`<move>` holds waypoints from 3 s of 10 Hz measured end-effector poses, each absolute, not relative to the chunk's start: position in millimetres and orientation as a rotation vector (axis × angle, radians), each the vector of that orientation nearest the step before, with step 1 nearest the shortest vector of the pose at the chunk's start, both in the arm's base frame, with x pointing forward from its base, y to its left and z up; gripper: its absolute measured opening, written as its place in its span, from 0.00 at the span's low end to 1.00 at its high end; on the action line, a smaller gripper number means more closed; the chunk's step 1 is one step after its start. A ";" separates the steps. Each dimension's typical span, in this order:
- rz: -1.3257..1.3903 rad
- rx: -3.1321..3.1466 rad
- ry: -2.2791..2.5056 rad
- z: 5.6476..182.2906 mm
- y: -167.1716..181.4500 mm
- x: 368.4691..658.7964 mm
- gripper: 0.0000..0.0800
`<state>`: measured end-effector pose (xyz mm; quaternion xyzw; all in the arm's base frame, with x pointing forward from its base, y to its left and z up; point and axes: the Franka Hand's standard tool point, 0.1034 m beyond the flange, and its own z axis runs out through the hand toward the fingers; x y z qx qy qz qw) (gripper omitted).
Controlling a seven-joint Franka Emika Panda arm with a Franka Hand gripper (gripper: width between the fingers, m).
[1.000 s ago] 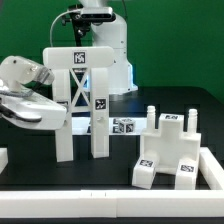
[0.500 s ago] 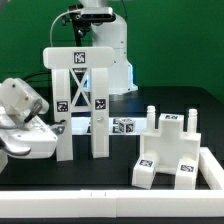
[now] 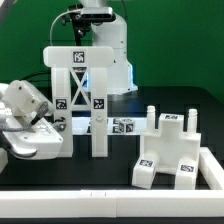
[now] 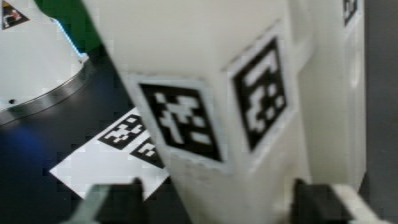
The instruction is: Assemble chair
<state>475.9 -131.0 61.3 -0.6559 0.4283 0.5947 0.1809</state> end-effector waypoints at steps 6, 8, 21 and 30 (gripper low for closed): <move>1.681 -1.852 1.210 60.7 -131.0 475.5 0.01; 1.682 -1.851 1.210 60.5 -131.0 475.4 0.00; 1.569 -1.721 1.570 68.7 -153.3 489.9 0.81; 1.294 -1.585 1.836 64.8 -151.4 488.5 0.81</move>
Offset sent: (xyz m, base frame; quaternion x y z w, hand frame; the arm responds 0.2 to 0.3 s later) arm 0.0000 0.0000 0.0000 0.0000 0.0000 0.0000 1.0000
